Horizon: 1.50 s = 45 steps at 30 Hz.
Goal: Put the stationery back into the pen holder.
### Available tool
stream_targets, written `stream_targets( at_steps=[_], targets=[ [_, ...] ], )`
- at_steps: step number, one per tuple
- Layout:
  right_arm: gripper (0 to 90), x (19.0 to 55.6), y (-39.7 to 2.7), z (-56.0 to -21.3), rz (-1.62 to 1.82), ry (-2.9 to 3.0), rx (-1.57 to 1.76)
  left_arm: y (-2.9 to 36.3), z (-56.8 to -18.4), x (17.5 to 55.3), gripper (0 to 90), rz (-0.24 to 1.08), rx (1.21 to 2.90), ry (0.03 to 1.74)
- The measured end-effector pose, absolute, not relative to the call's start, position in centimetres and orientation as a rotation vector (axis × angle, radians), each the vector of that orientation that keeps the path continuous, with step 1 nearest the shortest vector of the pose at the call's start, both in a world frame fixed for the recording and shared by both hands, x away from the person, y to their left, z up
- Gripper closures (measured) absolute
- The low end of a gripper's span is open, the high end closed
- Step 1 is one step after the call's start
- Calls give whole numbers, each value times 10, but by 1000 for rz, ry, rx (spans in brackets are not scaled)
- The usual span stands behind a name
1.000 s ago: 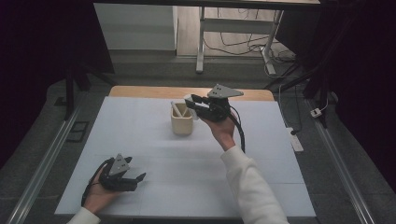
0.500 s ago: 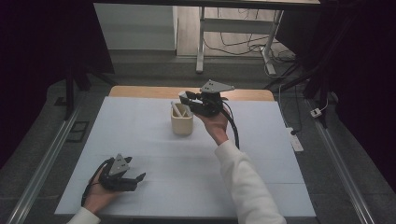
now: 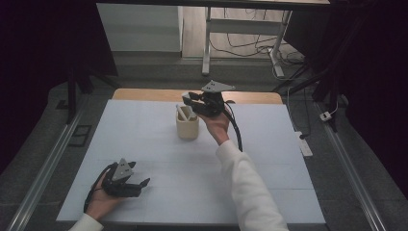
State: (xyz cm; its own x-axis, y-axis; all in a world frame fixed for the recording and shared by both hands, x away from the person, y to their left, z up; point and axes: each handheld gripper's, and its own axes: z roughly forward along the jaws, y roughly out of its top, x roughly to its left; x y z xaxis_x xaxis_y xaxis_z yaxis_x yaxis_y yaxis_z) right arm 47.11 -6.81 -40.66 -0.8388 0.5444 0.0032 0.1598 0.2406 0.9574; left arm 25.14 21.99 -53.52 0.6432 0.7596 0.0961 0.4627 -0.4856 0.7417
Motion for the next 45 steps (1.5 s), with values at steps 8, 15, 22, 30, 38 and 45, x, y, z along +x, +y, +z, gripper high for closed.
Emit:
stream_targets(
  at_steps=[8, 15, 22, 30, 38, 45],
  targets=[
    [663, 479, -64, -414, 1641, 2184, 651, 220, -535, 251, 198, 547, 2164, 946],
    [662, 484, -60, -422, 1635, 2195, 661, 221, -536, 252, 197, 542, 2166, 952],
    [662, 484, -59, -425, 1625, 2201, 660, 221, -536, 252, 196, 546, 2164, 951],
    [552, 483, -62, -427, 1605, 2220, 710, 221, -535, 252, 197, 546, 2164, 945],
    [538, 479, -63, -424, 1586, 2254, 681, 220, -535, 251, 197, 548, 2164, 943],
    [543, 476, -66, -424, 1567, 2277, 666, 220, -535, 251, 197, 550, 2166, 944]
  ],
)
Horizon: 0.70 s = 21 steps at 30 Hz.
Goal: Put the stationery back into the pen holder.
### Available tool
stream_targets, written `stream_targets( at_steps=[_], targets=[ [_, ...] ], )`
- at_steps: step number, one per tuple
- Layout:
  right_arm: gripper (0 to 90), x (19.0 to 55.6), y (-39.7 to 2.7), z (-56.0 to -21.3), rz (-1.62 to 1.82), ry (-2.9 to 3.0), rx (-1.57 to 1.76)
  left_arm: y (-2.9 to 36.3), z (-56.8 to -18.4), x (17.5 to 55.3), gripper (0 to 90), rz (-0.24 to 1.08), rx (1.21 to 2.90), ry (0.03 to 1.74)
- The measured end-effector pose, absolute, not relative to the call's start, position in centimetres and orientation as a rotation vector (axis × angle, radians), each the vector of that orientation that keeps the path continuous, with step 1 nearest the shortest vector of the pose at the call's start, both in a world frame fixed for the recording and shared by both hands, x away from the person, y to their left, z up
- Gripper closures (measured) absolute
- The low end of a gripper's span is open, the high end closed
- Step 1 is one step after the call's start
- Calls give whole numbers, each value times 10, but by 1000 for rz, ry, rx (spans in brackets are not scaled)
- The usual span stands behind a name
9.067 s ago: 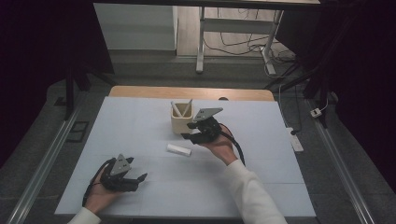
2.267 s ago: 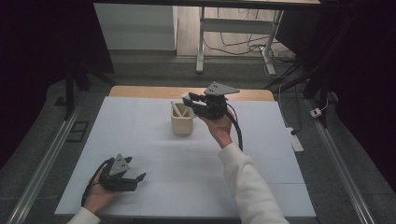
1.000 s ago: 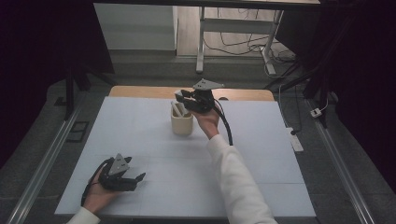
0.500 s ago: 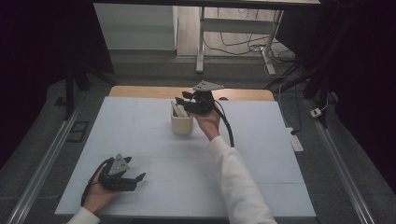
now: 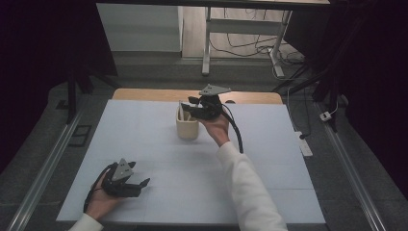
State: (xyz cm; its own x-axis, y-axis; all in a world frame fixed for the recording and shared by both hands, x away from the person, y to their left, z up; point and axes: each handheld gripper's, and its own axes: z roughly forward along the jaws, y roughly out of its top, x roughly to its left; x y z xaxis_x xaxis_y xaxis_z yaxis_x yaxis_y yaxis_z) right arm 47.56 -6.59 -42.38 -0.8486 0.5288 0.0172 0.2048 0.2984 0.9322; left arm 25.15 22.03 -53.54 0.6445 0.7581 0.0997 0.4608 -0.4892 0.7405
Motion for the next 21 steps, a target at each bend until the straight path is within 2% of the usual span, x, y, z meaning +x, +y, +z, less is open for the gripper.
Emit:
stream_targets(
  at_steps=[21],
  targets=[
    [502, 451, -92, -431, 1479, 2353, 622, 220, -535, 251, 197, 552, 2168, 940]
  ],
)
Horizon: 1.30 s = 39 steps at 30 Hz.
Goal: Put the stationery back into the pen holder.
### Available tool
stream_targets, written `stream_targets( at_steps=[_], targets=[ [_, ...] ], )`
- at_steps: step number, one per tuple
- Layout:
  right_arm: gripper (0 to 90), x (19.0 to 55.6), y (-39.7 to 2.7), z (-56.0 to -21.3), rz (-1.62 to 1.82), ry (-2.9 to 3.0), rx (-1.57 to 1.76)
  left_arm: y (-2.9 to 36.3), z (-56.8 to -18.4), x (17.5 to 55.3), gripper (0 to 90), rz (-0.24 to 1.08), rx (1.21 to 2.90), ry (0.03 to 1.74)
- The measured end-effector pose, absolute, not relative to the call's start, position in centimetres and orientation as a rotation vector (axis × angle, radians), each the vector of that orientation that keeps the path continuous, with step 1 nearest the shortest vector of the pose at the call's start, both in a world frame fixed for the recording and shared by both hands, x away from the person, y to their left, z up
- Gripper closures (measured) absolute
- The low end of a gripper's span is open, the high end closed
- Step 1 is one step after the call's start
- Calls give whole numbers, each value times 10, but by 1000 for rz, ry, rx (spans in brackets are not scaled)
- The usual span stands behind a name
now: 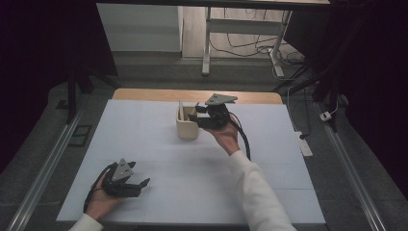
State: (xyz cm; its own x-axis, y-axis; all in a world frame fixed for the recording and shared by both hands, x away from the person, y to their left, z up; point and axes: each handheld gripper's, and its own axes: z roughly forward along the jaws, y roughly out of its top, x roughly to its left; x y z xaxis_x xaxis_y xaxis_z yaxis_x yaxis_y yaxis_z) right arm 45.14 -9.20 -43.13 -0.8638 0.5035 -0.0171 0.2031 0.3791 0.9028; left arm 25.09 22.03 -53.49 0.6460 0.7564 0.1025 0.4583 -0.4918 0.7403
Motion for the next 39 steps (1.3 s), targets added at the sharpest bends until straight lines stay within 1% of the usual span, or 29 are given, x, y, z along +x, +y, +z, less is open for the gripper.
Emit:
stream_targets(
  at_steps=[12, 24, 39],
  targets=[
    [475, 426, -132, -442, 1408, 2376, 664, 221, -535, 251, 197, 551, 2161, 945],
    [468, 393, -169, -457, 1366, 2383, 708, 221, -534, 250, 197, 552, 2160, 945],
    [466, 350, -233, -483, 1283, 2355, 791, 219, -534, 250, 196, 545, 2163, 945]
  ],
)
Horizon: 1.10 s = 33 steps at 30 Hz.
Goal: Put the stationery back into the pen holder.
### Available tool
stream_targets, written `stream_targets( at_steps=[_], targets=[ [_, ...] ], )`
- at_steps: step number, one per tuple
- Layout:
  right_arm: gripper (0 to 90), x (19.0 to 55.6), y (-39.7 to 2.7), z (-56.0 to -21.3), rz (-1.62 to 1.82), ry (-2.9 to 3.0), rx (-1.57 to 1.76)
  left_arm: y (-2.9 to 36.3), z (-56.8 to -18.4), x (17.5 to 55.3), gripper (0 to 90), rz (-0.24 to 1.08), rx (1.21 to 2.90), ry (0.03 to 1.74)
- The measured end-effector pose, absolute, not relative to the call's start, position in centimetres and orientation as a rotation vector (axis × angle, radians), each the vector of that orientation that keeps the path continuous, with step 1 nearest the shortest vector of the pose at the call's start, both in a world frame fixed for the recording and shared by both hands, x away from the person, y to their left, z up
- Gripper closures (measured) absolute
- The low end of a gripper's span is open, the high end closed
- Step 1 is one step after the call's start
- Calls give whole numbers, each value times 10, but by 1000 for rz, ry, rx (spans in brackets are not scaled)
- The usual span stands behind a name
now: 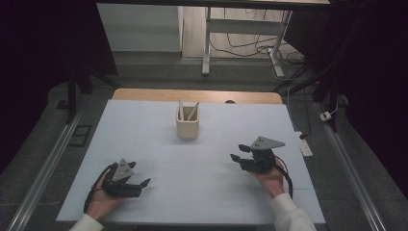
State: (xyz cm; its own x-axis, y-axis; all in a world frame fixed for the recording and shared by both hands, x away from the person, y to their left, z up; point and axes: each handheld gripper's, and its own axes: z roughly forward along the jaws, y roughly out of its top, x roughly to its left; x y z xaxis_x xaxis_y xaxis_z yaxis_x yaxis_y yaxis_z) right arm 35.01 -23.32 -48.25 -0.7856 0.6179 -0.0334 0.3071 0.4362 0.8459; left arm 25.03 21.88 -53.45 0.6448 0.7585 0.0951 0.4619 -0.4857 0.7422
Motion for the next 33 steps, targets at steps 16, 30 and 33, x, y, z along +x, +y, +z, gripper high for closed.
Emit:
stream_targets(
  at_steps=[16, 30, 33],
  targets=[
    [423, 320, -279, -499, 1207, 2338, 827, 220, -533, 252, 193, 531, 2130, 963],
    [403, 316, -285, -505, 1176, 2330, 801, 222, -531, 253, 190, 518, 2111, 971],
    [401, 316, -286, -504, 1171, 2320, 801, 222, -531, 253, 190, 517, 2112, 971]
  ],
)
